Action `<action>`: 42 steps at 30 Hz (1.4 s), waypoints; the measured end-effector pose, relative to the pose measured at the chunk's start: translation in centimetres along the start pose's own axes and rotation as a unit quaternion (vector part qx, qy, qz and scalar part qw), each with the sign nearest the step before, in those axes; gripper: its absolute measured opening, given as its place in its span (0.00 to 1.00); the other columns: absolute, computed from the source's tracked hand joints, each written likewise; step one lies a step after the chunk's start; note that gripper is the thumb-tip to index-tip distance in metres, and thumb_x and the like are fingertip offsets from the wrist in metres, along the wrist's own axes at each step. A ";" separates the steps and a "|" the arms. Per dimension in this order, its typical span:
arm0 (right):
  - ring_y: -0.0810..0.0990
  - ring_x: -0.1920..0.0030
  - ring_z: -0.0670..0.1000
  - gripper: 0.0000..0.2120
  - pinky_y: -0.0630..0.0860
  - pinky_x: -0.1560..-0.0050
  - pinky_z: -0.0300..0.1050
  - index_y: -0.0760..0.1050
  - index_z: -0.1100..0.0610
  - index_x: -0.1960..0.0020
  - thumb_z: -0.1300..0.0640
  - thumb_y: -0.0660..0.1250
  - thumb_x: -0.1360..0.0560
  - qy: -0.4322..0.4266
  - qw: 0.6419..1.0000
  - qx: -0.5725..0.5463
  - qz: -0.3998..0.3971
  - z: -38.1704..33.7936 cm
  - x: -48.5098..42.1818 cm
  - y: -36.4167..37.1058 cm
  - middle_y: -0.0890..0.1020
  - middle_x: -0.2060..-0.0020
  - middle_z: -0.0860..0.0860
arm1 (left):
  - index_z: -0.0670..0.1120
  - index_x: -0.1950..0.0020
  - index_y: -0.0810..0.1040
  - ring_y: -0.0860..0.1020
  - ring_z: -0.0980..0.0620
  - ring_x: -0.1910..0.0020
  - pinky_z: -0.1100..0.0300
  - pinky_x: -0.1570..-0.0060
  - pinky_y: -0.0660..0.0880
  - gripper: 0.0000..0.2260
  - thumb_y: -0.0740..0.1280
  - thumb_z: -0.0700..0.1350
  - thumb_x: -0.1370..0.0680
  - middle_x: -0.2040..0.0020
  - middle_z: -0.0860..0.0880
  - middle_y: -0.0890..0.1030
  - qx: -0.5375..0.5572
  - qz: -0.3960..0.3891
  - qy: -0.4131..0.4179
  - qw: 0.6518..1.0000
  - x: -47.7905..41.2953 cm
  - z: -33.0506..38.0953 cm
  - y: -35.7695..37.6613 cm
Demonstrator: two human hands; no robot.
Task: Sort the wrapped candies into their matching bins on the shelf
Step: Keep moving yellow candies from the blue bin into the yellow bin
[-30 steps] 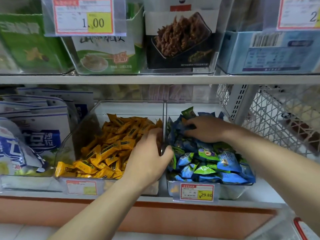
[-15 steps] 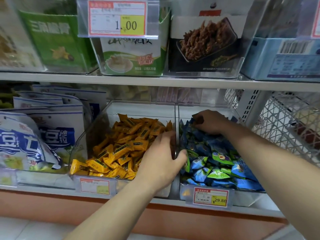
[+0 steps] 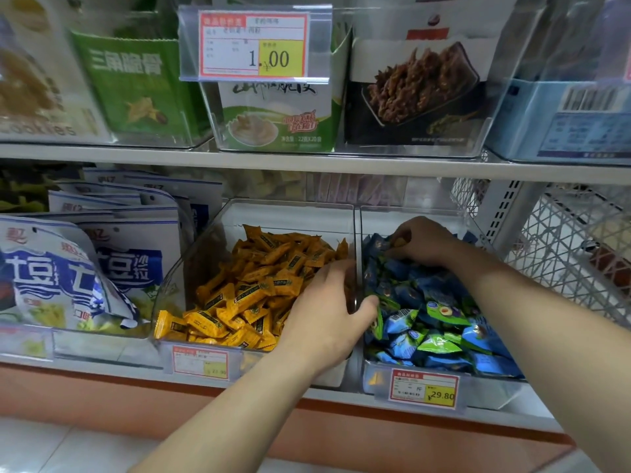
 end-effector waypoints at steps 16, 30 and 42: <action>0.78 0.52 0.50 0.15 0.74 0.51 0.43 0.80 0.53 0.51 0.55 0.81 0.35 -0.029 0.997 0.051 0.053 -2.1 5.4 -3.8 0.81 0.52 0.51 | 0.53 0.26 0.66 0.72 0.50 0.33 0.56 0.36 0.72 0.28 0.65 0.61 0.23 0.31 0.51 0.74 -0.004 -0.037 -0.021 0.999 0.4 0.6 -0.4; 0.83 0.53 0.44 0.08 0.79 0.49 0.45 0.83 0.46 0.49 0.58 0.72 0.25 -0.083 0.942 -0.261 0.195 -7.3 17.6 -5.3 0.85 0.57 0.43 | 0.55 0.30 0.73 0.74 0.60 0.38 0.61 0.39 0.73 0.18 0.65 0.55 0.20 0.37 0.57 0.78 0.096 0.058 0.096 0.989 0.9 6.2 -4.1; 0.77 0.46 0.50 0.08 0.67 0.52 0.40 0.80 0.51 0.46 0.56 0.70 0.25 -0.007 0.972 -0.067 0.224 1.2 17.0 -7.7 0.78 0.48 0.49 | 0.52 0.37 0.78 0.82 0.45 0.54 0.50 0.55 0.81 0.17 0.67 0.59 0.22 0.50 0.48 0.84 -0.118 0.117 -0.087 0.982 0.5 -2.9 -9.5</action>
Point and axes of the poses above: each hand's wrist, its own x-axis away from the middle knuckle, its own y-axis out of the palm, z = x × y, the point moved 10 cm from there along -x, towards the middle knuckle
